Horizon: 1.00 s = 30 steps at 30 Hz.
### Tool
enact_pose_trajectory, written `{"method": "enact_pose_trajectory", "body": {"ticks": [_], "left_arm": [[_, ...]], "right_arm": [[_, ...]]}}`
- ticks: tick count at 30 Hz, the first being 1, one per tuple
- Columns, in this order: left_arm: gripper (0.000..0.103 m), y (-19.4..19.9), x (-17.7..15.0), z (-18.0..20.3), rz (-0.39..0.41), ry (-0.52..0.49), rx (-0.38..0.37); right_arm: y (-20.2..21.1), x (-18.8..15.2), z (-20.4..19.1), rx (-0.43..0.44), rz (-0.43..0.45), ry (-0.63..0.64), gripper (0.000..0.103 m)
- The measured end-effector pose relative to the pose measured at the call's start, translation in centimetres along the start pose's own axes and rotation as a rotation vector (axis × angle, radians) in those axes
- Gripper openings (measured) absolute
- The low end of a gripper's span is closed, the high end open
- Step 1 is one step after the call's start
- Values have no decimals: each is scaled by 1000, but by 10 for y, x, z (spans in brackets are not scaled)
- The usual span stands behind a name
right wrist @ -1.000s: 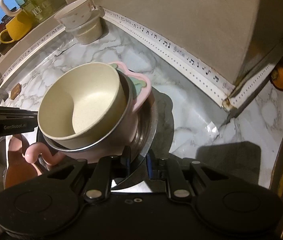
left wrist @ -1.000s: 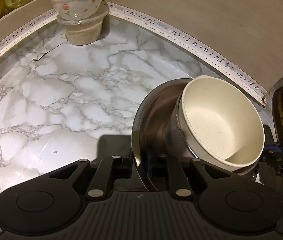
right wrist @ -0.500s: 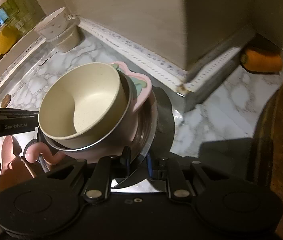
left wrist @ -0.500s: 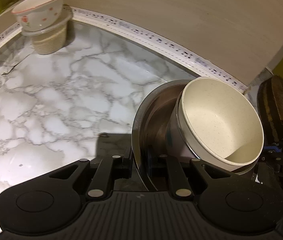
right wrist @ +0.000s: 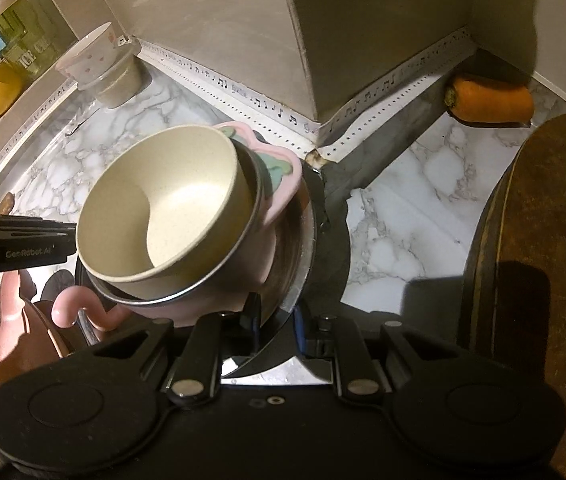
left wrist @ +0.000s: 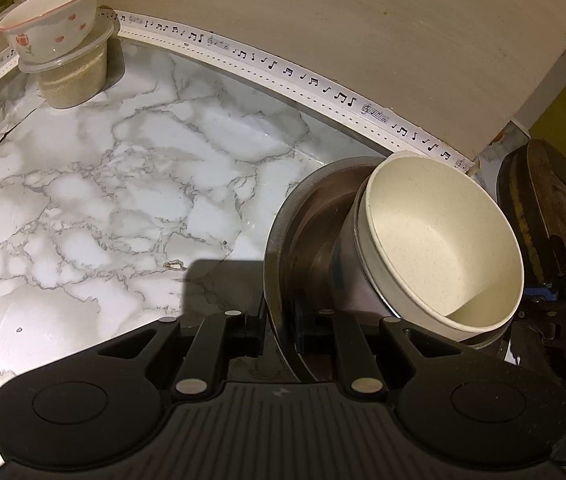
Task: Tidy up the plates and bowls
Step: 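Lift the steel pot holding the cream bowl with both grippers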
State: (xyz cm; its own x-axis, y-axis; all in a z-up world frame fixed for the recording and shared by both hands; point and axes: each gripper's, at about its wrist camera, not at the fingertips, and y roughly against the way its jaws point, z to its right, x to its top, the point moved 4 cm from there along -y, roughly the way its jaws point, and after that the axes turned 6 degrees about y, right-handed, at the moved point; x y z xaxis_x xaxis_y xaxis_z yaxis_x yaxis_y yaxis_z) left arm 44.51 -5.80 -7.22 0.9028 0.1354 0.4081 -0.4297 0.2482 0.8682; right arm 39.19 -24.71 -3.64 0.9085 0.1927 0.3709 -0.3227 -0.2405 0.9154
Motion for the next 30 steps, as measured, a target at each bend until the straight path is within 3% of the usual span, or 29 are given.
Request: {"method": "enact_pose_trajectory", "body": {"ticks": [13,30], "left_arm": [[13,1,8,0,15,-26,4],[13,-4,6,0,27,-20,34]], "right_arm": [[6,5,2,-31,5,7,23],[-4,8,-4,-37,-6,66,18]]}}
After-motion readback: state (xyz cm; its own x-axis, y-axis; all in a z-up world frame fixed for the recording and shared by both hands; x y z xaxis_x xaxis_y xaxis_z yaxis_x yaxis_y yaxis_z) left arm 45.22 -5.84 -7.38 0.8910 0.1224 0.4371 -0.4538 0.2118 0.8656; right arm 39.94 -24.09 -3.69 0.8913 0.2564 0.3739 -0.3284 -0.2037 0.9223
